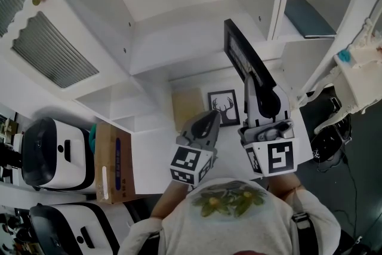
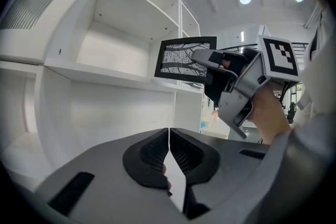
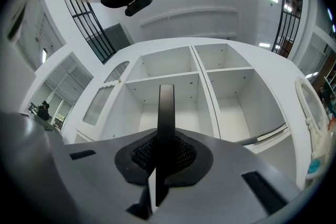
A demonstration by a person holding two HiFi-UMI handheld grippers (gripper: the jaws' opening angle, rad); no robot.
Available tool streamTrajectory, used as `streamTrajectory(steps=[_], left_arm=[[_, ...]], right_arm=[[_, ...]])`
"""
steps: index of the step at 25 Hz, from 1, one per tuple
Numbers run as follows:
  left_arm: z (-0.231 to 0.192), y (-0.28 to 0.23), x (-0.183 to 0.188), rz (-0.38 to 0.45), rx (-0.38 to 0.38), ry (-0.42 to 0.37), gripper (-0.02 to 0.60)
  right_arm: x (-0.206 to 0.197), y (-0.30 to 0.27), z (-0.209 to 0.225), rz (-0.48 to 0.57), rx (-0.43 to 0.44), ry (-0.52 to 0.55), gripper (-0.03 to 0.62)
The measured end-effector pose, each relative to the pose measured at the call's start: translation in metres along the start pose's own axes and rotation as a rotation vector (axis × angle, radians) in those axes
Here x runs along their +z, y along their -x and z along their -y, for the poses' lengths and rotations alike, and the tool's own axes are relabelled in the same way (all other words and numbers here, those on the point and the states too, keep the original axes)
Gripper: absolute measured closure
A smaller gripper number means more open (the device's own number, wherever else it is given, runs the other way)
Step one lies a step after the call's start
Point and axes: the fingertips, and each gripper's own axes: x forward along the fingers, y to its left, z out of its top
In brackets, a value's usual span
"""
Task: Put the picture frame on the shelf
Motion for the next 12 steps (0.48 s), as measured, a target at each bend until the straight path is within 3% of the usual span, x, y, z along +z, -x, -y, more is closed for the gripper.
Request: streamTrajectory(steps=[12], left_arm=[[-0.009,-0.009,0.001,-0.002,-0.008,0.012,0.548]], right_arm=[[-0.004,-0.020,0.000,-0.004,0.008,0.015,0.557]])
